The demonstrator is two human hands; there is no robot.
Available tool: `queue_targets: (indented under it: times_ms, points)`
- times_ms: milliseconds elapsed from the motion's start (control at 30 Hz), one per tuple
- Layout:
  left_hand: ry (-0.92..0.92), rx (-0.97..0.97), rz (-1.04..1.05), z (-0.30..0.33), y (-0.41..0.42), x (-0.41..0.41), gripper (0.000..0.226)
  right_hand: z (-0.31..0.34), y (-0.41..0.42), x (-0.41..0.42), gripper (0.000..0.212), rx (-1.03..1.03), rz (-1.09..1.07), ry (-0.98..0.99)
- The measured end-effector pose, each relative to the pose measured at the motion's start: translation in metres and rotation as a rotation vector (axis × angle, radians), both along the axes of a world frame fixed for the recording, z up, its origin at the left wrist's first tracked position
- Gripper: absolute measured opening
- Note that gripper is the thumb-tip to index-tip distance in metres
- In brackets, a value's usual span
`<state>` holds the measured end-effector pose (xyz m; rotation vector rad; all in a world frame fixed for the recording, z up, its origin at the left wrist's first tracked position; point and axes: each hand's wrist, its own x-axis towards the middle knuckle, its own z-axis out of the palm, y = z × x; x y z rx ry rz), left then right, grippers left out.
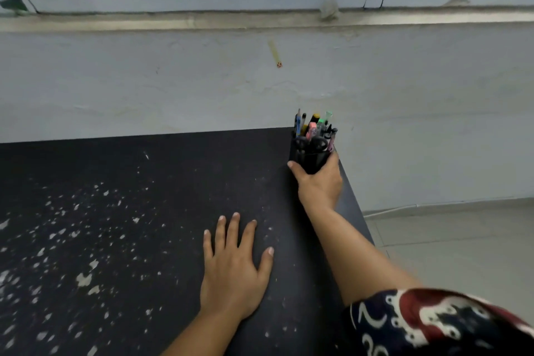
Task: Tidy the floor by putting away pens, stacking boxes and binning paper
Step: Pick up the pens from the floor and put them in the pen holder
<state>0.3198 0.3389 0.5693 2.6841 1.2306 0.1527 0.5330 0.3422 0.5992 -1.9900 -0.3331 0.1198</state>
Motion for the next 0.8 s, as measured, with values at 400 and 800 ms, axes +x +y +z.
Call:
queue_targets:
  times_ms: [400,800]
  points:
    - [0.006,0.008,0.002,-0.004,0.001,0.0,0.069,-0.002,0.025,0.027,0.088,-0.016,0.043,0.086]
    - [-0.029,-0.004,-0.006,-0.001,0.003,-0.001,0.067,-0.022,-0.074,-0.056,0.076,-0.157,0.267,0.0]
